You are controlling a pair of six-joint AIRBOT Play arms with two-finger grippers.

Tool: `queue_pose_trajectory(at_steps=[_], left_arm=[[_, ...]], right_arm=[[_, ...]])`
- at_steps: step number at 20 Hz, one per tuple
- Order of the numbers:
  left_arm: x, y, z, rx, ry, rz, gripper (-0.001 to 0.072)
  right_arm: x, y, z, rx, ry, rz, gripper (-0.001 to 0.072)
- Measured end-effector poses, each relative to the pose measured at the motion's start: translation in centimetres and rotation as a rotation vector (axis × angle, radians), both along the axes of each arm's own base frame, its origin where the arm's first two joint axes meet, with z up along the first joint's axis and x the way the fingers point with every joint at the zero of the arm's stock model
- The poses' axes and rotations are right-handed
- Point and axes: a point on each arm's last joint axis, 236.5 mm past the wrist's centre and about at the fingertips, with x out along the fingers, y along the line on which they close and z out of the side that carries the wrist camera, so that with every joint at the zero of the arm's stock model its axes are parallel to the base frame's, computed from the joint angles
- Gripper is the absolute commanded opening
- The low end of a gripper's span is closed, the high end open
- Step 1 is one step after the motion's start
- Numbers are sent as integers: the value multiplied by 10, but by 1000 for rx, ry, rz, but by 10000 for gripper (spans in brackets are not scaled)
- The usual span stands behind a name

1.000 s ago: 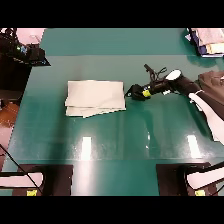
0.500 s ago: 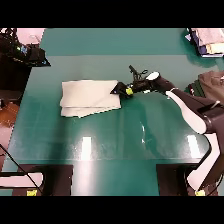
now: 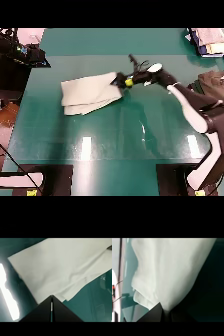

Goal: Fold the shirts.

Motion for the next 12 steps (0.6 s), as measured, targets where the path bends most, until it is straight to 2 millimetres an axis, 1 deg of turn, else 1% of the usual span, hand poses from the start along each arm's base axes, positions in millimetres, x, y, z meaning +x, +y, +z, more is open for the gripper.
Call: queue_pose_trajectory(at_steps=[1, 3, 4, 6, 9, 10, 12], left_arm=[[0, 0, 0, 0, 2, -1, 23], [-1, -1, 0, -2, 6, -2, 24], [-1, -1, 0, -5, 6, -3, 24], [-2, -5, 2, -22, 5, -8, 24], [-2, -13, 5, -55, 2, -19, 24], [-2, -15, 6, -66, 1, -22, 24], [-2, -19, 8, -84, 0, -25, 24]], right_arm=[[8, -23, 14, -25, -36, -21, 18], [26, -80, 45, -83, -107, -98, 17], [34, -113, 58, -121, -136, -149, 17], [45, -189, 85, -197, -187, -275, 17], [47, -299, 118, -279, -237, -472, 17], [44, -335, 128, -299, -249, -543, 17], [36, -398, 143, -335, -269, -674, 17]])
